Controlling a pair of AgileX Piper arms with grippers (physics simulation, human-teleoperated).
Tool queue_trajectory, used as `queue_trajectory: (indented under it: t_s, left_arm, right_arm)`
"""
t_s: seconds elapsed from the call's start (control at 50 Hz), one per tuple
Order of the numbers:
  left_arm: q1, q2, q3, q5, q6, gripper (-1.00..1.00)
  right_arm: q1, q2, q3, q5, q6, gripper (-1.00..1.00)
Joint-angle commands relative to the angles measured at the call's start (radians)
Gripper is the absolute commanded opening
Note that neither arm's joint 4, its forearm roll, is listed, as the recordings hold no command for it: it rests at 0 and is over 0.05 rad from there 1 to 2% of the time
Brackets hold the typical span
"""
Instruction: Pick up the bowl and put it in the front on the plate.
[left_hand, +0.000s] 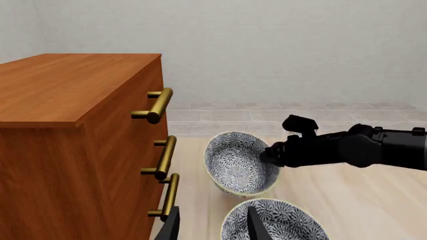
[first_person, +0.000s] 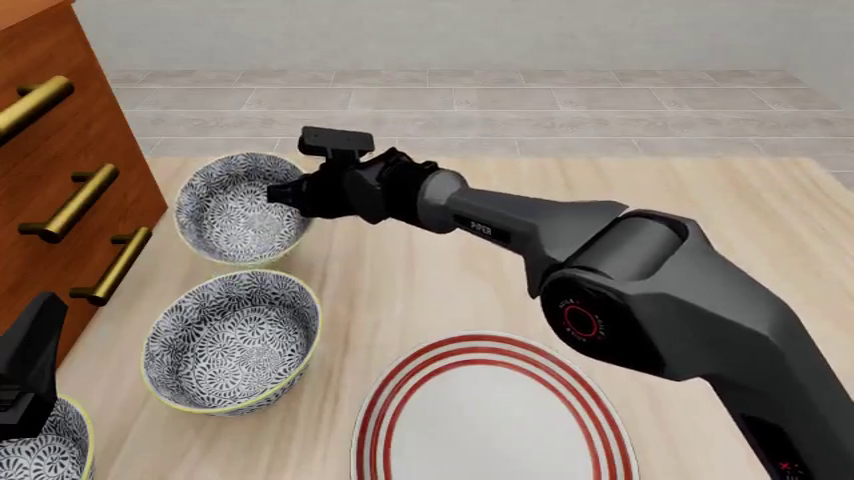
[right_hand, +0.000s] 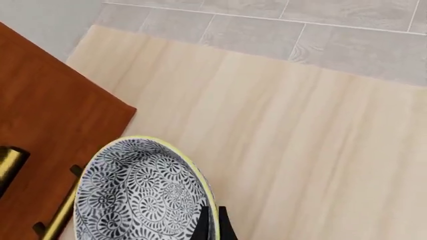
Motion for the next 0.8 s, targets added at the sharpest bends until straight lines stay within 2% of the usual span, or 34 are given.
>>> queue_trajectory:
  t_s: [0.02, 0.2, 0.22, 0.24, 0.26, 0.3, 0.36, 0.38, 0.42, 0.8]
  left_arm:
    - [0.0, 0.0, 0.0, 0.0, 0.0, 1.0]
    - [0.0, 0.0, 0.0, 0.0, 0.0, 1.0]
    - [0.0, 0.0, 0.0, 0.0, 0.0, 1.0]
    - [0.0, 0.0, 0.0, 0.0, 0.0, 1.0]
    - [0.0, 0.0, 0.0, 0.0, 0.0, 1.0]
    - [0.0, 0.0, 0.0, 0.0, 0.0, 1.0]
    - [0.0, 0.0, 0.0, 0.0, 0.0, 1.0]
    - [0.0, 0.0, 0.0, 0.0, 0.0, 1.0]
    - [0.0, 0.0, 0.0, 0.0, 0.0, 1.0]
    - [0.0, 0.0, 0.0, 0.0, 0.0, 1.0]
  right_arm:
    - [-0.015, -0.014, -0.049, 0.023, -0.007, -1.0]
    - [-0.028, -0.084, 0.023, -0.027, 0.011, -1.0]
    - [-0.028, -0.077, 0.001, 0.0, -0.023, -1.0]
    - [-0.028, -0.076, -0.002, 0.001, -0.023, -1.0]
    - [-0.039, -0.088, 0.016, -0.016, -0.003, -1.0]
    - [-0.04, -0.098, 0.03, -0.026, 0.002, -1.0]
    - [-0.069, -0.077, -0.027, 0.023, -0.02, -1.0]
    - [-0.097, -0.065, -0.066, 0.049, -0.056, -1.0]
    - [-0.078, -0.09, -0.02, 0.021, -0.018, -1.0]
    - [-0.102, -0.194, 0.103, 0.011, 0.003, -1.0]
